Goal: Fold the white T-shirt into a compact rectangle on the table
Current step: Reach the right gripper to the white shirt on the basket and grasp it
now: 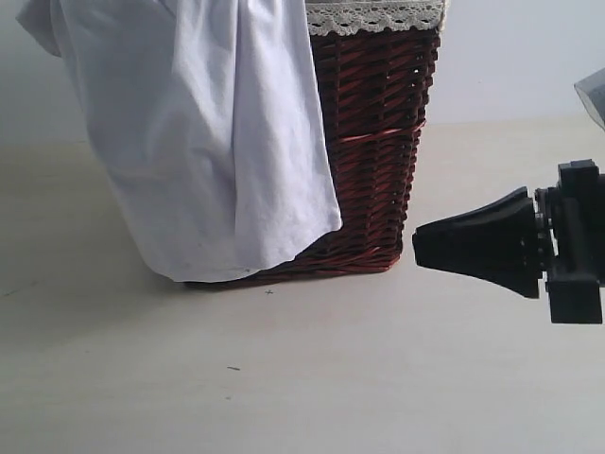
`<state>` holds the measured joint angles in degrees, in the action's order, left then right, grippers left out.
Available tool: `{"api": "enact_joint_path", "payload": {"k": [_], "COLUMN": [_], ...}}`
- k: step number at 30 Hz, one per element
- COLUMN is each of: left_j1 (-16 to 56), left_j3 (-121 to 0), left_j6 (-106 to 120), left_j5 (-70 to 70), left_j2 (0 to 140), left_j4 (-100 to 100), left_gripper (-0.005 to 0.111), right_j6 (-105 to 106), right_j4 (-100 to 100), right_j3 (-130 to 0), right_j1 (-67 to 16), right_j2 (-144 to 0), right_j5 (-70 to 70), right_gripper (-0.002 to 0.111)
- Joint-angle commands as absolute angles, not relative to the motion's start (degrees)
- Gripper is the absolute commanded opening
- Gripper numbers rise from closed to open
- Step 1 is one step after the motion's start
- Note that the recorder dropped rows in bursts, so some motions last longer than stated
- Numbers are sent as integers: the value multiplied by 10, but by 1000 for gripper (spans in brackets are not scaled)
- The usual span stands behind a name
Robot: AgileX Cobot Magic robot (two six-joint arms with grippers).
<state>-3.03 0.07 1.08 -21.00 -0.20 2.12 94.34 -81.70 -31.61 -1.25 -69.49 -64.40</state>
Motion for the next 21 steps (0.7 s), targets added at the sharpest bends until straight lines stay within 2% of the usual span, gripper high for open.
{"api": "enact_joint_path", "payload": {"k": [1,2,4,6,7,9,14,21], "left_j1": [-28,-28,-28,-28,-28,-28,-28,-28], "left_j3": [0,0,0,0,0,0,0,0], "left_j6": [13,13,13,13,13,13,13,13], "left_j5": [-206,-206,-206,-206,-206,-206,-206,-206], "left_j2": [0,0,0,0,0,0,0,0], "left_j4": [19,19,19,19,19,19,19,19], "left_gripper": [68,68,68,68,68,68,68,68], "right_j6": [977,1034,1142,1214,1214,1214,1213,1213], "right_j4": [-824,-825,-832,-864,-906,-999,-999,-999], "right_j3": [-320,-320,-320,-320,-320,-324,-387,-500], "right_j1": [-14,-14,-14,-21,-39,-88,-146,-184], "right_j2": [-695,-695,-706,-730,-753,-801,-884,-952], "right_j5": [-639,-630,-627,-628,-601,-545,-491,-448], "right_gripper": [0,0,11,34,52,71,73,71]}}
